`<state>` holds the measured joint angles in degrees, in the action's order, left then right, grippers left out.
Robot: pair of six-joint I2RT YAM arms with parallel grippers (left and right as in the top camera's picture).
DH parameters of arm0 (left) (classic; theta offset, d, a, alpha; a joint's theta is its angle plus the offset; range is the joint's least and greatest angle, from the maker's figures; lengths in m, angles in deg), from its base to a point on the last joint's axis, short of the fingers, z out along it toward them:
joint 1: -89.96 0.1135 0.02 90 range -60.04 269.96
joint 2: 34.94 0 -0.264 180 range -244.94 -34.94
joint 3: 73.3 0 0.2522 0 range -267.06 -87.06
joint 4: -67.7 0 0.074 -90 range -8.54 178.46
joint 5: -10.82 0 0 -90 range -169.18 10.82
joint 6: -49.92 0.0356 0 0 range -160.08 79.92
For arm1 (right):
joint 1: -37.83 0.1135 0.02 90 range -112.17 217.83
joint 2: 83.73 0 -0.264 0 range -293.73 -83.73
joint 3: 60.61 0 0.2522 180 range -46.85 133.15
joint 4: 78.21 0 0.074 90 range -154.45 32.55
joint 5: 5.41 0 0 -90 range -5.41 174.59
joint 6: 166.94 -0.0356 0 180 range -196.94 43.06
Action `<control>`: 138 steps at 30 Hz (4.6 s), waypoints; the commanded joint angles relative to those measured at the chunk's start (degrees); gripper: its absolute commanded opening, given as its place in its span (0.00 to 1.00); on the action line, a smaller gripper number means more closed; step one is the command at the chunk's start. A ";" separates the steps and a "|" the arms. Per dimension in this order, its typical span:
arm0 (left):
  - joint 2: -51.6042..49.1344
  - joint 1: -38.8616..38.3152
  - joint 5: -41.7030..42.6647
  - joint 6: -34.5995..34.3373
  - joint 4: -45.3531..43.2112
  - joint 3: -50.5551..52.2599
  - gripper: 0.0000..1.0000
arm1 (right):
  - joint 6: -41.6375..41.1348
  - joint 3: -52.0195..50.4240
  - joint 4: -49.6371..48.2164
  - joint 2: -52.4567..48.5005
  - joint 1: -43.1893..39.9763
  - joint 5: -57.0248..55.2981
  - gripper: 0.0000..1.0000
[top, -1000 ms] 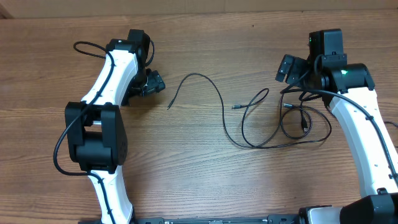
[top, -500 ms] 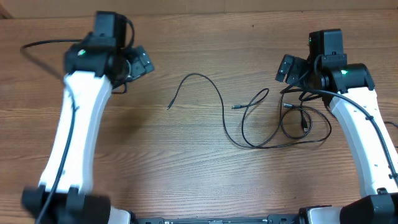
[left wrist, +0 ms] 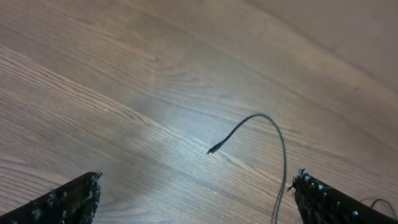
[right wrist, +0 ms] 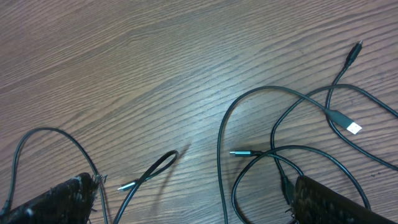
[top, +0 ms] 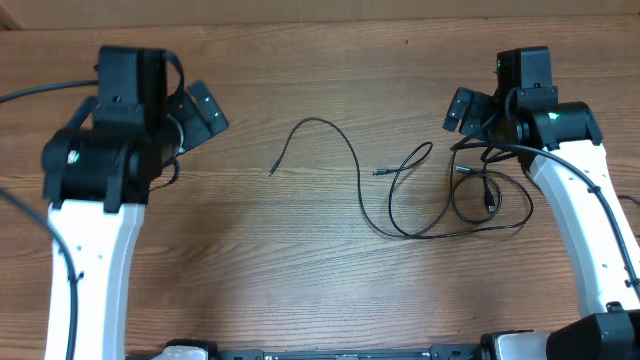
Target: Untangle cables
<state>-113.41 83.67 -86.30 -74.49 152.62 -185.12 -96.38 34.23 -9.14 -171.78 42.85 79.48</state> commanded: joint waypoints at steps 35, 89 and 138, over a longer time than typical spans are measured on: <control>22.80 -0.26 9.97 23.43 -94.92 80.43 1.00 | 0.00 -0.13 -0.11 -0.33 -0.07 -0.35 1.00; 78.23 7.28 8.00 29.14 -66.69 97.79 1.00 | 0.00 -0.13 -0.11 -0.33 -0.07 -0.37 1.00; 78.23 7.28 8.00 29.14 -66.69 97.79 0.99 | 0.00 -0.13 -0.13 -0.33 -0.07 -0.37 1.00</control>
<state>-35.80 90.75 -78.93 -46.88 85.84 -87.53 -96.36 34.19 -9.12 -171.78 42.85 79.46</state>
